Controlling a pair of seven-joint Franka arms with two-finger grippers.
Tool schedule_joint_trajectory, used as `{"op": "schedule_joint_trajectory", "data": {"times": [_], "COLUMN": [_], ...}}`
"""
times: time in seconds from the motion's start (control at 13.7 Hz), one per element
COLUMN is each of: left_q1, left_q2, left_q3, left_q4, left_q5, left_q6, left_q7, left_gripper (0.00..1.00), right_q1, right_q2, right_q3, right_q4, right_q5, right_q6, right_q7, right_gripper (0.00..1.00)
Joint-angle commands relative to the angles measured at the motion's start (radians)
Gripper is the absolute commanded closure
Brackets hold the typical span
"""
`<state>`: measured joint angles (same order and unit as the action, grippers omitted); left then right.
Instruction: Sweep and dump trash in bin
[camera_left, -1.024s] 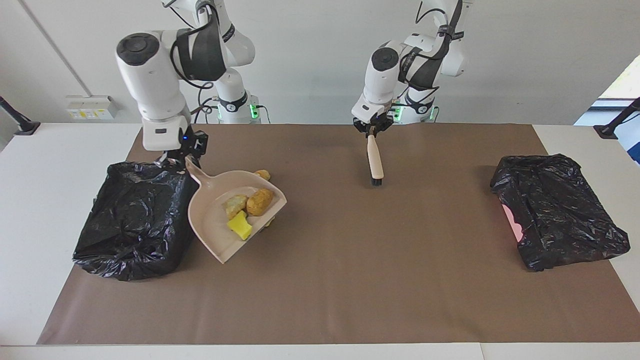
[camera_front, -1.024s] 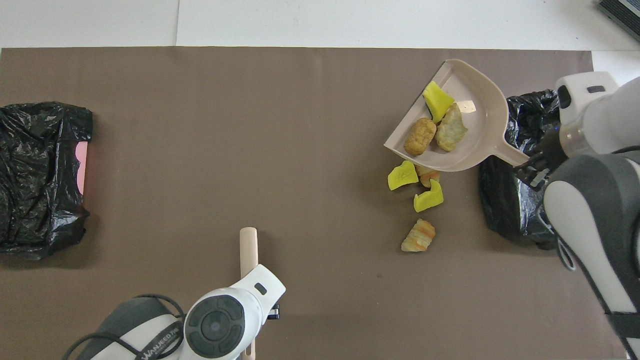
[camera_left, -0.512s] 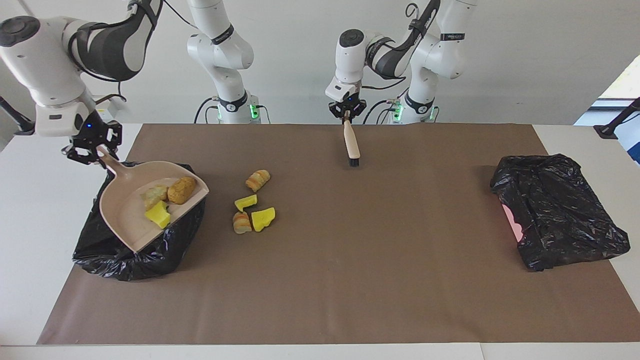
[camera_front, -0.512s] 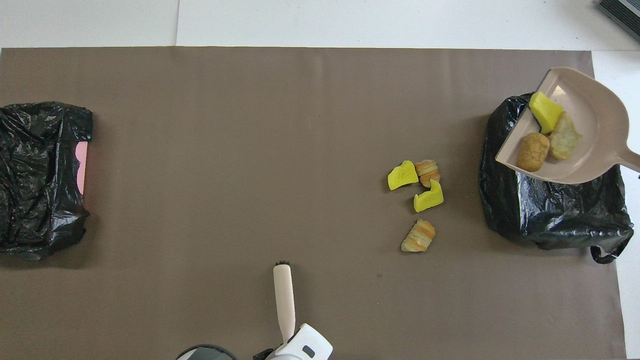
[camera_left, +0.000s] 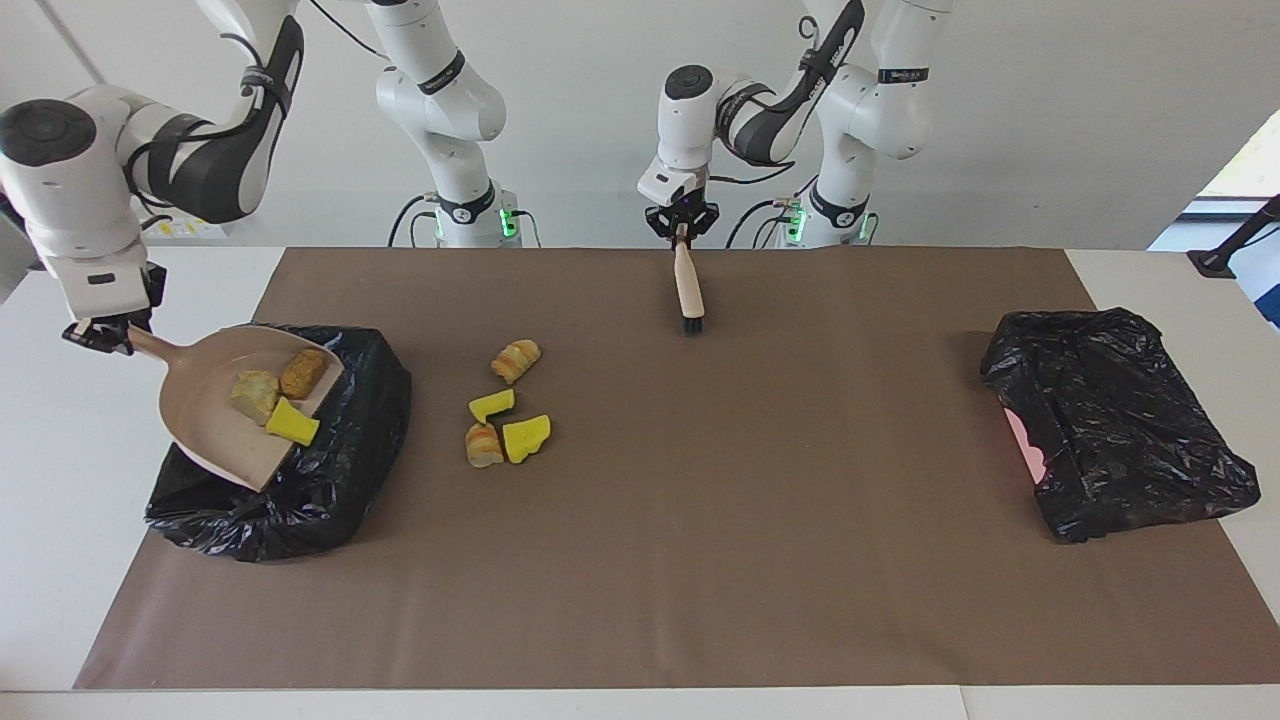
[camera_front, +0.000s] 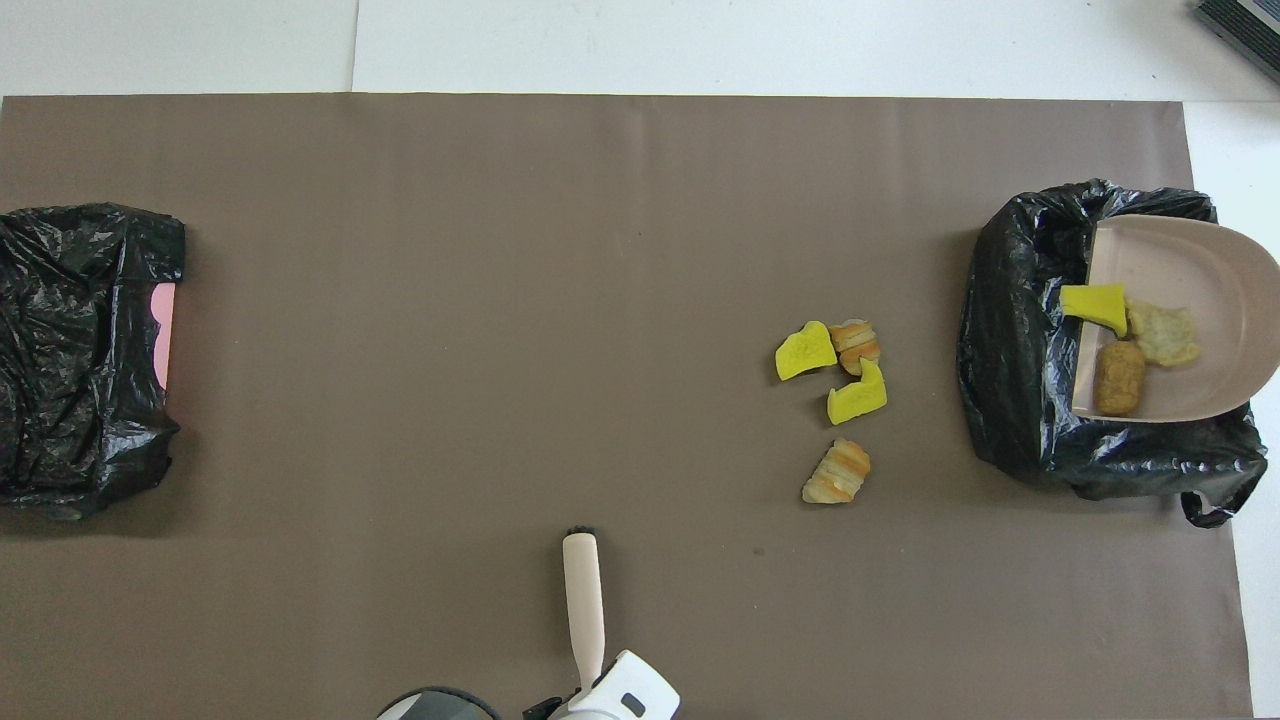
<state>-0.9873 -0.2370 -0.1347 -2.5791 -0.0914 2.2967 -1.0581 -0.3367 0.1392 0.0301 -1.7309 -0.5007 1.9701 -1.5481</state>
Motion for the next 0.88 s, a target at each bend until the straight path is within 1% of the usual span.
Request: {"op": "schedule_joint_trajectory", "data": {"times": [0.0, 0.07, 0.15, 0.22, 0.37, 0.51, 0.58, 0.73, 0.8], "left_q1": [-0.014, -0.013, -0.011, -0.008, 0.019, 0.091, 0.123, 0.221, 0.281], "left_q2": [-0.004, -0.002, -0.002, 0.008, 0.057, 0.077, 0.088, 0.094, 0.093], "left_q3": [0.013, 0.013, 0.015, 0.017, 0.02, 0.02, 0.02, 0.02, 0.021], "left_q4": [-0.007, -0.007, -0.004, 0.011, 0.092, 0.178, 0.225, 0.328, 0.374], "left_q5": [0.007, 0.007, 0.007, 0.007, 0.009, 0.019, 0.025, 0.042, 0.042], "left_q6": [0.014, 0.01, 0.007, 0.003, -0.026, -0.063, -0.103, -0.181, -0.2], "left_q7": [-0.01, -0.008, -0.01, -0.005, 0.048, 0.113, 0.153, 0.274, 0.349], "left_gripper": [0.91, 0.74, 0.44, 0.23, 0.0, 0.0, 0.0, 0.0, 0.0], "right_q1": [0.036, 0.042, 0.05, 0.051, 0.054, 0.074, 0.077, 0.085, 0.103], "right_q2": [-0.006, -0.006, -0.006, -0.006, -0.026, -0.07, -0.093, -0.144, -0.17], "right_q3": [0.004, 0.004, 0.004, 0.005, 0.026, 0.034, 0.036, 0.036, 0.036], "right_q4": [-0.007, -0.009, -0.009, -0.007, -0.002, 0.002, 0.002, 0.005, 0.01], "right_q5": [-0.114, -0.152, -0.185, -0.218, -0.272, -0.308, -0.324, -0.331, -0.326], "right_q6": [0.059, 0.068, 0.069, 0.069, 0.064, 0.047, 0.038, 0.009, -0.031], "right_q7": [-0.13, -0.159, -0.173, -0.181, -0.191, -0.216, -0.231, -0.242, -0.227], "right_gripper": [1.0, 1.0, 1.0, 1.0, 1.0, 1.0, 1.0, 1.0, 1.0]}}
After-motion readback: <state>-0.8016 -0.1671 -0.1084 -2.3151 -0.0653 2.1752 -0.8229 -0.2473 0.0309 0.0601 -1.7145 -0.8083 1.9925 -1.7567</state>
